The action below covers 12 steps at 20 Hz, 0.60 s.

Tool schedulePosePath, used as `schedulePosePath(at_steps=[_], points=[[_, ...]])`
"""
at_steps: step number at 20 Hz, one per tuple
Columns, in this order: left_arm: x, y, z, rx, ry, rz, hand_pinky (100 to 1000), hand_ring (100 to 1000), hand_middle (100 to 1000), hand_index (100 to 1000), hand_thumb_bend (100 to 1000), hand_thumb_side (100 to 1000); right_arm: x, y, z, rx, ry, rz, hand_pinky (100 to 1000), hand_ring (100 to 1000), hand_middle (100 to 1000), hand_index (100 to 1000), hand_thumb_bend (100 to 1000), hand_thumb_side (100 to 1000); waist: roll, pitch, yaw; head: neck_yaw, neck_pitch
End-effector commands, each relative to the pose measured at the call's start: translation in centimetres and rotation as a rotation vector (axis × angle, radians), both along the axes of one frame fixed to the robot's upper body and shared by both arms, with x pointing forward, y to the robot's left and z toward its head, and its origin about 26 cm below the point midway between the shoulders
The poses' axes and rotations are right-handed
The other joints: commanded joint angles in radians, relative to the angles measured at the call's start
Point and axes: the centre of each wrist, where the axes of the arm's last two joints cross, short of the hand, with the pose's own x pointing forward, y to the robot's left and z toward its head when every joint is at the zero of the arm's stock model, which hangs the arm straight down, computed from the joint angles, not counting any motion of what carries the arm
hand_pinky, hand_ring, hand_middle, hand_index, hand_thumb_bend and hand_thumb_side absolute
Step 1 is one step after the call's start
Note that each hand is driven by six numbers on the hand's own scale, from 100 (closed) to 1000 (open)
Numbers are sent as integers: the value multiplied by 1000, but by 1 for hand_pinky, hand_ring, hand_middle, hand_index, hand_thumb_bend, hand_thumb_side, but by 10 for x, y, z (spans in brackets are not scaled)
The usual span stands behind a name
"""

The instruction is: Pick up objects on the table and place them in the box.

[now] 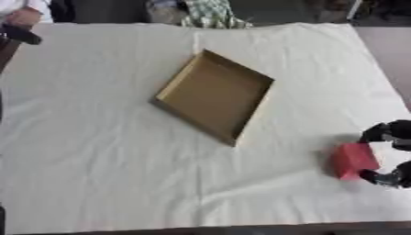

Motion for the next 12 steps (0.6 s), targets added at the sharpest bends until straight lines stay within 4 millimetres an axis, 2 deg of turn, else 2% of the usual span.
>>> schedulePosePath(at_steps=[1,2,3,6,12], points=[[-2,-1,7,6,-25,-10,582,883,770,733,100,642,2,1,14,32,-94,-31,784,528,373,510,153,571,0,-12,-2,-4,-9],[-2,0,7,6,-24,-10,582,883,770,732,100,641,2,2,15,45,-108,-37,784,511,369,501,106,607,-1,-12,-2,-3,-9],[-2,0,7,7,-24,-9,582,884,771,732,100,641,2,2,18,55,-121,-39,784,507,370,503,120,563,-1,-12,-3,-3,-8],[-2,0,7,10,-24,-7,582,884,771,733,100,641,1,5,27,71,-157,-37,791,505,377,514,100,553,-1,-12,-5,-2,-8],[-2,1,7,11,-22,-5,582,884,772,734,100,641,3,17,63,57,-274,11,813,497,387,531,100,540,-4,-17,-7,0,-7]])
